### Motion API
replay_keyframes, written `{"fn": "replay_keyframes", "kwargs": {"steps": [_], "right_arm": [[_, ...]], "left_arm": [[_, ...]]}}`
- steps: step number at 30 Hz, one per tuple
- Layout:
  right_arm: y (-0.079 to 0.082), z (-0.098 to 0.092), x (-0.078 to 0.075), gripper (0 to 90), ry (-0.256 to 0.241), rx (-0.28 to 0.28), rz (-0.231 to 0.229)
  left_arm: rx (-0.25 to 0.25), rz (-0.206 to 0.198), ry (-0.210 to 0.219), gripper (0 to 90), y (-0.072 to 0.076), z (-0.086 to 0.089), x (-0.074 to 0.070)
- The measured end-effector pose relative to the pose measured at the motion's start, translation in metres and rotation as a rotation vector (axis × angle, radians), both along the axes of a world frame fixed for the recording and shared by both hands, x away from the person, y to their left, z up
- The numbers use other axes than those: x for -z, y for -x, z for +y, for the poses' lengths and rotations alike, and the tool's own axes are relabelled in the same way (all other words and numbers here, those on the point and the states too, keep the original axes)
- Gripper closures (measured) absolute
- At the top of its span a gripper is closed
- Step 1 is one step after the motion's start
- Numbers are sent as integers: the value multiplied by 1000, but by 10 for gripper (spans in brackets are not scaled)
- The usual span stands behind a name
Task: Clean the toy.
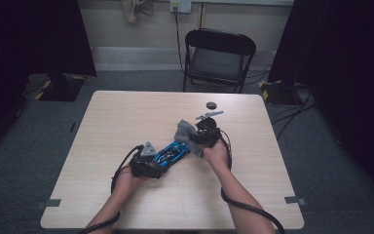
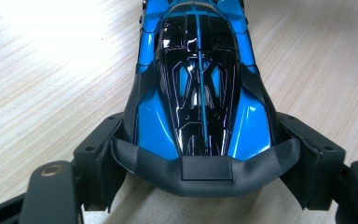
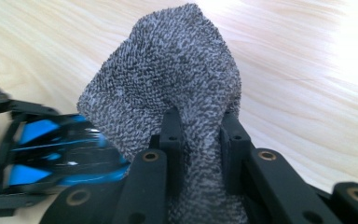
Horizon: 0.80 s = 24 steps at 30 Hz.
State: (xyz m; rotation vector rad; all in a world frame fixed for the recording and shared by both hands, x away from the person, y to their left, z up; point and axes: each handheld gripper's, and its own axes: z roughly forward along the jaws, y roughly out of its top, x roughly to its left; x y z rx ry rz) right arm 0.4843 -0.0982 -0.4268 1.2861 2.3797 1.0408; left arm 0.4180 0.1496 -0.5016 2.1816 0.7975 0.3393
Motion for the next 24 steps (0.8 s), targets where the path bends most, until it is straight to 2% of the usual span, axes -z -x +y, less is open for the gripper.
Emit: {"fn": "replay_keyframes", "kwargs": {"steps": [13, 24], "right_arm": [[22, 41, 3, 756, 26, -137, 8], [34, 71, 6, 756, 38, -222, 11]], "left_arm": [[0, 1, -1, 241, 0, 0, 0], [0, 1, -1, 241, 0, 0, 0]]}}
